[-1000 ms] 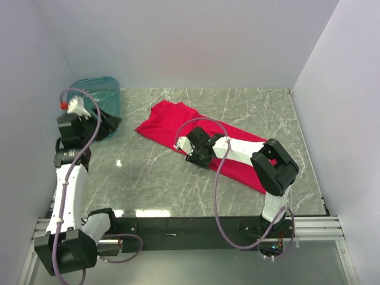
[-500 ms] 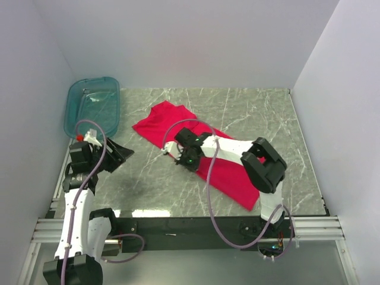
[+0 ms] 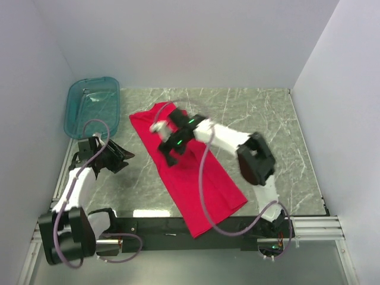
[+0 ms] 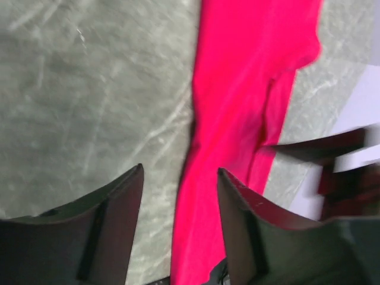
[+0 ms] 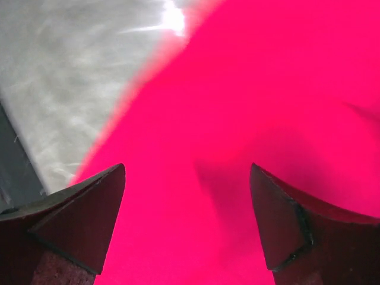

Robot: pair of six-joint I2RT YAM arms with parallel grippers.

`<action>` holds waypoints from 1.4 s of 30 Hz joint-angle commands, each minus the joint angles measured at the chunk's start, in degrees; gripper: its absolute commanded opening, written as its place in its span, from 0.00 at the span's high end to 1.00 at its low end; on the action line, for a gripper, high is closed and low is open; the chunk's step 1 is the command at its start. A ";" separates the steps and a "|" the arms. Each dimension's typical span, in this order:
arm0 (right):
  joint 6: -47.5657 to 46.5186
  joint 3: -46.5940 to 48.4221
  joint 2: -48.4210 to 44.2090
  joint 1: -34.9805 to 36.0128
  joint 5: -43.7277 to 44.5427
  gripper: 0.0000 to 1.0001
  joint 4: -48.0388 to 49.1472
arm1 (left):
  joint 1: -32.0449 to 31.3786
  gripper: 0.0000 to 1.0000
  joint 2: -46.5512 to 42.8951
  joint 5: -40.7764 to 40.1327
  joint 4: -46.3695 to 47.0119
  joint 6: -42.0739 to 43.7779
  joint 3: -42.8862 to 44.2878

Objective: Fold and stack the t-shirts
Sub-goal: Fold the tshirt

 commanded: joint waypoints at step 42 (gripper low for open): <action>39.75 7.40 17.24 -31.06 -12.62 1.00 14.83 | -0.12 0.45 -5.92 8.88 7.89 0.79 -2.58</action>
